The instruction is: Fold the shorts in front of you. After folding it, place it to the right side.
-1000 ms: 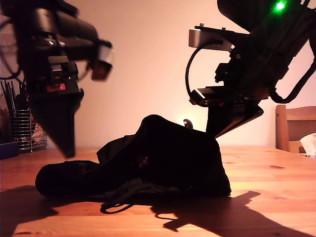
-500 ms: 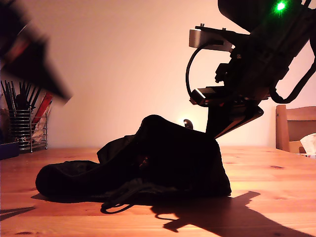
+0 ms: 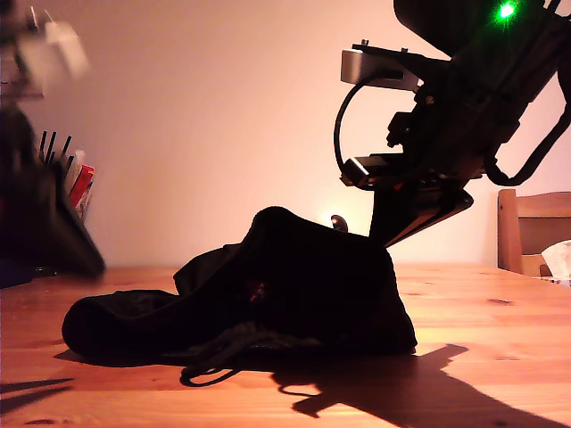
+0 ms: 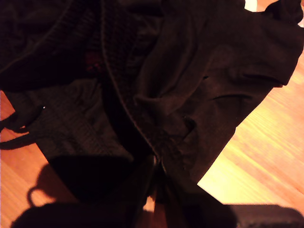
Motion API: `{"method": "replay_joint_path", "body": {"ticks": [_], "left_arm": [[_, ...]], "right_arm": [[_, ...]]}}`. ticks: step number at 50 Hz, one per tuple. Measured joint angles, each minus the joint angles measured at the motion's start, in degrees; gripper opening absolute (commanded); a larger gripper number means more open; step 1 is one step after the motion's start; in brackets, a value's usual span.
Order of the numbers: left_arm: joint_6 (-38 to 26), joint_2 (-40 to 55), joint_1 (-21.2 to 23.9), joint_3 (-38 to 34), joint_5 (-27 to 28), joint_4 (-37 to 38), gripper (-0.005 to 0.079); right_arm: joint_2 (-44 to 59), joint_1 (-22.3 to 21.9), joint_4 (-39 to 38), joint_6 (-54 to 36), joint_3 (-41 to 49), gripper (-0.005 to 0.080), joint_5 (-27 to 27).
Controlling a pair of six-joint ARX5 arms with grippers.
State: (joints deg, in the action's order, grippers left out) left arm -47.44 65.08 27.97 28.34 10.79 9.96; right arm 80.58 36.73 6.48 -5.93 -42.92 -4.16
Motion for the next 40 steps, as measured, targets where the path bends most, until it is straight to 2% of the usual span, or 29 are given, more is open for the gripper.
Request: {"method": "replay_joint_path", "body": {"ticks": [7, 13, 40], "left_arm": [[-6.88, 4.76, 0.00, 0.00, -2.21, -3.74, 0.0466], [-8.79, 6.67, 0.00, 0.00, -4.90, -7.96, 0.0465], [-15.78, 15.28, -4.26, 0.00, -4.57, -20.61, 0.0461]], "right_arm": [[0.00, 0.00, -0.59, 0.00, 0.00, -0.0013, 0.70], [0.00, 0.00, -0.68, 0.00, 0.00, -0.0013, 0.72], [0.00, 0.00, -1.36, 0.00, 0.00, -0.0013, 0.74]]}}
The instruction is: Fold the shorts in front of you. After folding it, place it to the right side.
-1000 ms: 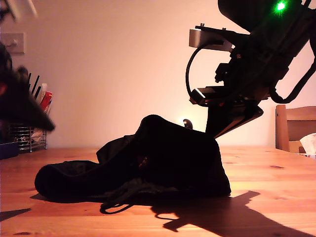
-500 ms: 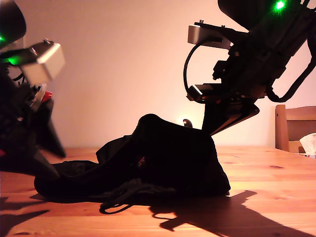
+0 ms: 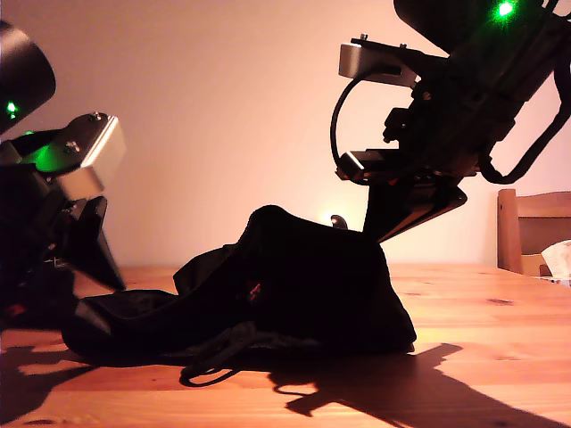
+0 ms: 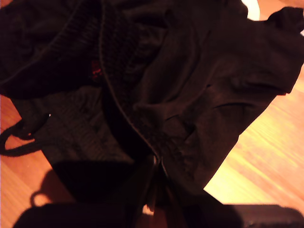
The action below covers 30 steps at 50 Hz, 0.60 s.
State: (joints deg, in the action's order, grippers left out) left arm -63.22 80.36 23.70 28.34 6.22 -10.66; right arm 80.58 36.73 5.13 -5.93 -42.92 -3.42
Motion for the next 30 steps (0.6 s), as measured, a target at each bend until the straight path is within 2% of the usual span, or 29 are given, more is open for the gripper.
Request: {"method": "replay_joint_path", "body": {"ticks": [3, 7, 14, 15, 21, 22, 25, 30], "left_arm": [[-0.02, 0.13, -0.55, 0.00, 0.11, -1.51, 0.0427], [-0.04, 0.59, -1.29, 0.00, 0.31, -2.67, 0.0323], [0.00, 1.25, -2.62, 0.00, 0.81, -2.64, -0.0038], [0.31, 1.25, -2.75, 0.00, 0.81, -2.69, -0.0017], [3.30, 1.25, -3.21, 0.02, -0.52, -2.71, -0.0023], [6.14, 1.25, -3.23, 0.02, -1.11, -2.71, -0.0023], [7.76, 1.25, -3.23, 0.17, -3.61, -2.67, -0.0023], [15.30, 1.22, -3.23, 1.16, -8.26, -2.56, -0.0023]], "right_arm": [[0.00, 0.00, -0.07, 0.00, 0.00, -0.0013, 0.00], [0.00, 0.00, -0.24, 0.00, 0.00, -0.0013, 0.00], [0.00, 0.00, -0.85, 0.02, 0.00, -0.0013, -0.07], [0.00, 0.00, -0.92, 0.02, 0.00, -0.0013, -0.13], [0.00, -0.44, -1.11, 0.00, 0.00, -0.0013, -2.45], [0.00, -0.59, -1.01, -0.02, 0.00, -0.0013, -3.13], [0.00, -1.07, -0.48, -0.28, 0.00, -0.0013, -4.15], [0.00, -2.47, 1.64, -1.70, 0.00, -0.0013, -5.68]]}}
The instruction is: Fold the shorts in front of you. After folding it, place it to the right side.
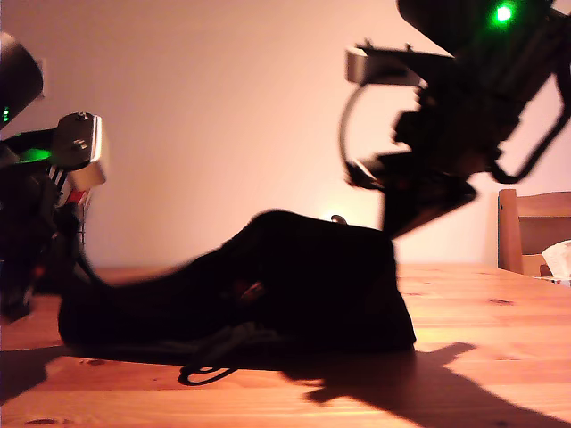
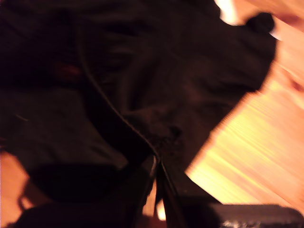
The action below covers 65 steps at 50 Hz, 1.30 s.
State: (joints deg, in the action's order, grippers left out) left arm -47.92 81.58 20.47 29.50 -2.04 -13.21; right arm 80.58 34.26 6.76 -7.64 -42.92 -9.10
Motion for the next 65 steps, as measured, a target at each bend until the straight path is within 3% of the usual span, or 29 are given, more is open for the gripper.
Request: {"method": "replay_joint_path", "body": {"ticks": [12, 19, 26, 41, 52, 55, 65], "left_arm": [[13.55, -3.39, 0.11, 3.58, -9.20, 1.14, -0.0024], [17.29, -7.48, 0.13, 4.52, -10.05, 6.75, -0.0024], [20.28, -7.96, 0.13, 4.63, -10.32, 10.97, -0.0023], [20.20, -7.93, -0.70, 7.82, -12.20, 10.93, -0.0024], [17.03, -7.93, -2.67, 21.73, -12.35, 11.15, -0.0024], [16.41, -7.93, -3.76, 25.62, -13.86, 11.91, -0.0024], [16.15, -7.98, -7.58, 34.97, -14.62, 20.09, -0.0024]], "right_arm": [[0.00, -1.25, 3.28, -0.17, 0.00, -0.0013, -3.78], [0.00, -0.87, 4.63, -0.15, -0.04, -0.0013, -4.48], [0.00, -0.70, 5.57, -0.37, -0.24, -0.0013, -9.35], [0.00, -2.54, 3.93, -3.34, -2.10, -0.0013, -13.07], [0.00, -5.27, 3.37, -7.98, -13.20, -0.0013, -14.60], [0.00, -6.25, 4.07, -9.27, -17.49, -0.0013, -17.31], [0.00, -9.68, 11.58, -11.96, -29.81, -0.0013, -18.71]]}}
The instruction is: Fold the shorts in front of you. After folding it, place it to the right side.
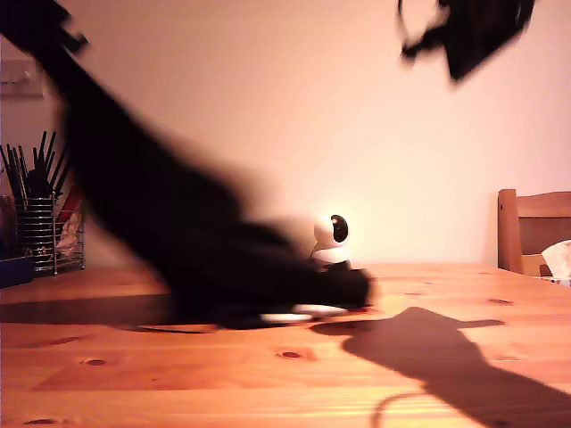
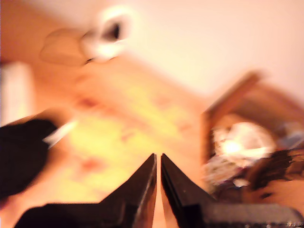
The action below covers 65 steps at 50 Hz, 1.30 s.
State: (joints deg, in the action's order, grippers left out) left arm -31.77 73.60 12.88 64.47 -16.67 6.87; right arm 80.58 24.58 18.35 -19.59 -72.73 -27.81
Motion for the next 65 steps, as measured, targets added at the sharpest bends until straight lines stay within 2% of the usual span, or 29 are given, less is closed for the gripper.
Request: {"method": "replay_joint_path", "body": {"ticks": [8, 16, 20, 24, 28, 34, 42, 52, 61, 65], "left_arm": [[0.22, -0.31, 1.20, 2.10, 5.66, 3.98, -0.0024], [2.51, -0.77, 1.31, 2.12, 10.80, 12.02, -0.0023], [2.58, -0.81, 1.38, 2.12, 12.63, 14.23, -0.0023], [0.98, -1.51, 2.23, 2.12, 12.72, 15.67, -0.0024], [-0.02, -3.83, 4.09, 2.12, 13.64, 17.25, -0.0024], [-0.15, -10.27, 6.49, 2.12, 16.33, 18.99, -0.0024], [-0.83, -17.84, 7.80, 2.19, 17.66, 22.16, -0.0024], [-5.16, -20.04, 9.90, 2.19, 17.64, 24.04, -0.0024], [-5.95, -22.21, 10.71, 2.19, 17.20, 24.04, -0.0024], [-5.64, -22.60, 10.71, 2.19, 16.76, 23.98, -0.0024]], "right_arm": [[-0.11, 1.75, 6.38, 2.38, -5.90, -0.0013, 5.53], [0.28, 3.72, 11.89, 6.58, -5.44, -0.0012, 19.30], [1.49, 5.09, 11.28, 8.26, -5.44, 0.0023, 25.66], [3.41, 6.40, 10.49, 10.75, -5.44, 0.0125, 30.23], [6.47, 7.30, 9.55, 11.54, -5.44, 0.0209, 33.53], [12.31, 8.00, 6.88, 13.11, -5.44, 0.0269, 38.14], [17.84, 8.50, 1.49, 15.06, -5.35, 0.0282, 43.15], [18.58, 9.66, -3.96, 14.38, -5.35, 0.0283, 48.19], [18.67, 10.32, -1.42, 9.62, -5.35, 0.0292, 58.38], [18.67, 11.58, 1.36, 5.81, -5.35, 0.0299, 60.28]]}}
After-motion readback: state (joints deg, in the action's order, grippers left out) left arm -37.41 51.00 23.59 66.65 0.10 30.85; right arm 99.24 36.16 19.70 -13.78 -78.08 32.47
